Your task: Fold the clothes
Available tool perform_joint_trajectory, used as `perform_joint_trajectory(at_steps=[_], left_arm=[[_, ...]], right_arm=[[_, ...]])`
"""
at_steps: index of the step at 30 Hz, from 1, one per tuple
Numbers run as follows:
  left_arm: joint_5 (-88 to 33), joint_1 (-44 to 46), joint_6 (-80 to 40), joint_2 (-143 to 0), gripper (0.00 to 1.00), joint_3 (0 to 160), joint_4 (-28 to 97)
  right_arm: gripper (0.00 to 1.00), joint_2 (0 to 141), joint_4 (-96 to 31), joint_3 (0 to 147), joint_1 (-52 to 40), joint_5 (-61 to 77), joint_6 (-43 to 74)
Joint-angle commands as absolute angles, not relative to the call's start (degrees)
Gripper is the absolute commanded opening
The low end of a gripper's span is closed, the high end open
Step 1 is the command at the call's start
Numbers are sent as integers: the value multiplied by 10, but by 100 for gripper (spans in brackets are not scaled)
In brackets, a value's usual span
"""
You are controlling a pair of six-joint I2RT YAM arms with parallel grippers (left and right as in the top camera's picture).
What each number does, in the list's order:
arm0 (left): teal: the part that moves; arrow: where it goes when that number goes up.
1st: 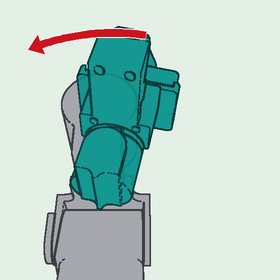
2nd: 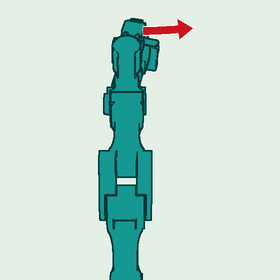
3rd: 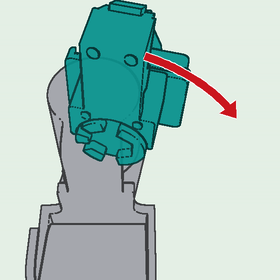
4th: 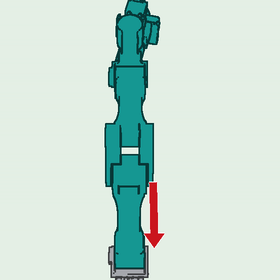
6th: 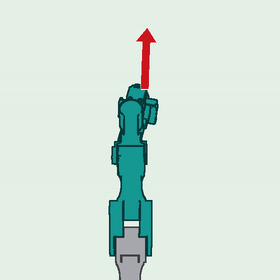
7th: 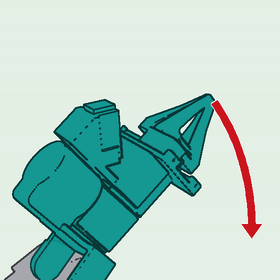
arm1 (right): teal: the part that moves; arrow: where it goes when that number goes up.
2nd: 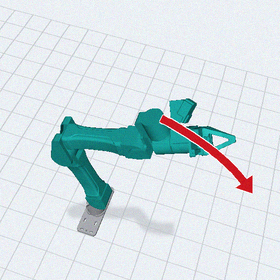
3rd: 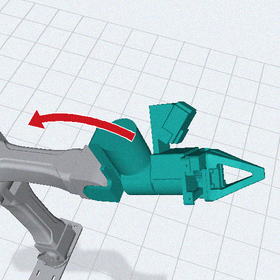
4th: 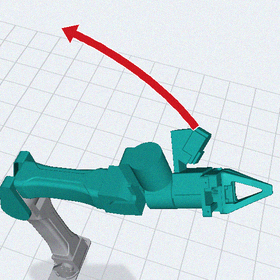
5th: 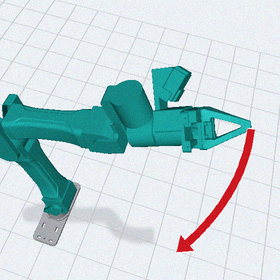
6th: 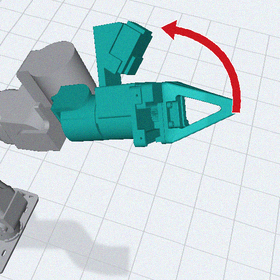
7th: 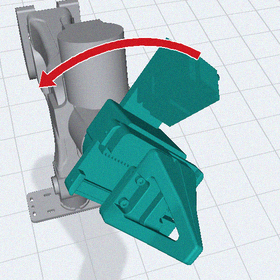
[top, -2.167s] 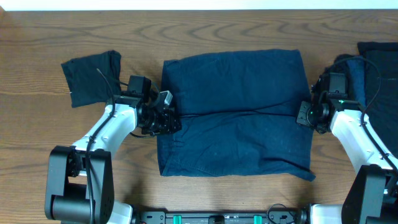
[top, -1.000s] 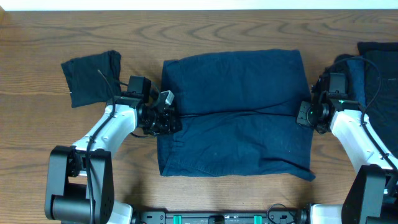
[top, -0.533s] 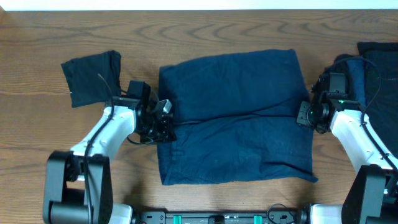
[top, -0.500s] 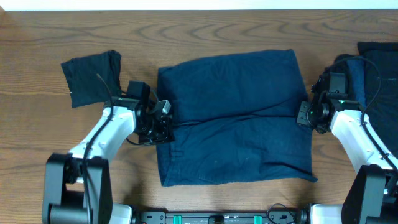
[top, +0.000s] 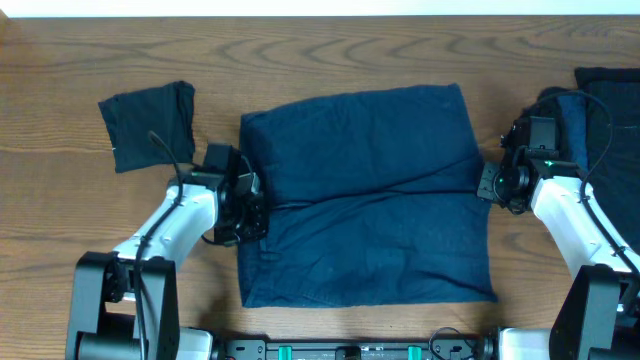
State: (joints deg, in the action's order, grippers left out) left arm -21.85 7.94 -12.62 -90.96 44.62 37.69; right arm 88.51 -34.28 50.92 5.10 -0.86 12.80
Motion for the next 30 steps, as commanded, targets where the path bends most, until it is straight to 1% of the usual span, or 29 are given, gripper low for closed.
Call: perform_joint_trajectory(at_steps=[1, 5, 6, 7, 8, 9, 11, 13, 15, 19, 20, 21, 22, 23, 24, 30], left_arm=[[-183, 77, -168, -906, 6, 419, 365], [-145, 77, -181, -906, 7, 415, 373], [-145, 77, -181, -906, 16, 415, 374], [-145, 77, -181, -906, 39, 415, 374], [-145, 77, -181, -905, 48, 417, 375], [-145, 77, -181, -905, 52, 423, 380], [-145, 77, -181, -903, 53, 448, 404], [-145, 78, -180, -896, 54, 480, 433], [-150, 80, -176, -883, 55, 513, 453], [-173, 98, -174, -857, 54, 545, 444], [-174, 105, -174, -854, 49, 545, 435], [-174, 112, -175, -853, 38, 545, 427], [-174, 122, -175, -855, 29, 544, 418], [-174, 130, -175, -858, 23, 544, 412], [-175, 141, -175, -863, 20, 543, 403], [-173, 185, -175, -919, 19, 541, 381]], right_arm=[[36, 883, -342, 511, 45, -5, 125], [37, 873, -360, 533, 45, 52, 102], [37, 870, -364, 539, 45, 80, 91], [37, 866, -368, 545, 45, 107, 79], [37, 861, -371, 550, 45, 142, 65], [37, 858, -373, 553, 45, 171, 55], [36, 849, -373, 554, 45, 232, 34], [34, 846, -374, 554, 45, 268, 24], [29, 846, -379, 554, 44, 292, 20], [10, 847, -397, 551, 34, 293, -1], [5, 847, -396, 547, 31, 289, -1], [1, 847, -395, 542, 27, 283, -1], [1, 847, -394, 537, 25, 275, -1], [1, 847, -391, 531, 22, 264, -1], [1, 847, -387, 524, 19, 252, -1], [1, 848, -347, 478, 17, 244, 17]])
